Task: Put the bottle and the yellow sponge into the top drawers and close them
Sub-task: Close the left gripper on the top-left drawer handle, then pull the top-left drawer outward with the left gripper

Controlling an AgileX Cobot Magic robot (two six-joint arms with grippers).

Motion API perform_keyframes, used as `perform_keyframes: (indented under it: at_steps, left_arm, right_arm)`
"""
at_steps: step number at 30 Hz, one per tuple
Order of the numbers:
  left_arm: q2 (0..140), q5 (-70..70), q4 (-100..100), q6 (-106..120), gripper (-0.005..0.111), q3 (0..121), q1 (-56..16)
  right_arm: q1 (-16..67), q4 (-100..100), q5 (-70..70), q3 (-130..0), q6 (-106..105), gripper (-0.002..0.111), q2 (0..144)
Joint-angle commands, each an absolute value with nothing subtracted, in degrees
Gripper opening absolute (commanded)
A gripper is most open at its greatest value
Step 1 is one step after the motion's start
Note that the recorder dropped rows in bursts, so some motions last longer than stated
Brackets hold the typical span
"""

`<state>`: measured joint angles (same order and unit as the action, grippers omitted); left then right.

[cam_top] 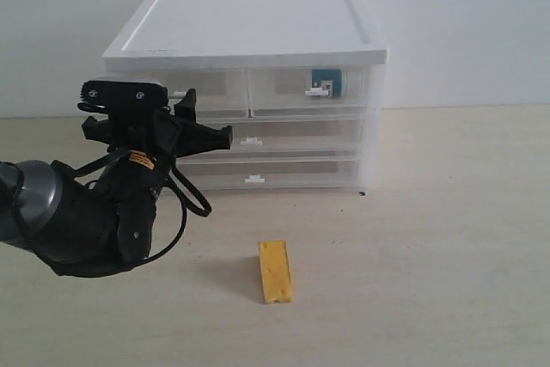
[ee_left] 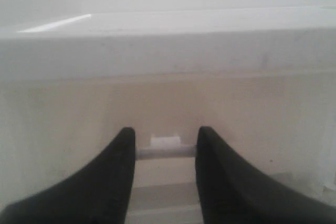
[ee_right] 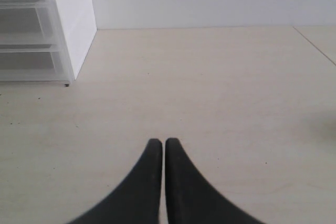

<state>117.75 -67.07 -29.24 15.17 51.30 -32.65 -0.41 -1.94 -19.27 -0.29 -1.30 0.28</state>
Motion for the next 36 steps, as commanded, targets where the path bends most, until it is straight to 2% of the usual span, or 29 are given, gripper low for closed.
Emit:
perform_keyframes:
  at_steps: [1,9,20,36]
  left_arm:
    - [117.6,-67.8,-33.0,15.5,0.004,50.7,-33.2]
    - [112.0,-70.0,-37.6,15.9,0.004,43.3,-39.6]
    - [104.5,-70.0,-44.6,17.2,0.004,34.3,-44.9]
    - [103.2,-70.0,-52.8,17.8,0.004,32.8,-51.4]
  right_arm:
    - [-0.6,-1.9,-19.0,0.0,-1.3,0.000,0.0]
    - [-0.6,-1.9,-19.0,0.0,-1.3,0.000,0.0]
    - [-0.6,-1.9,-19.0,0.0,-1.3,0.000,0.0]
    - [-0.6,-1.9,-19.0,0.0,-1.3,0.000,0.0]
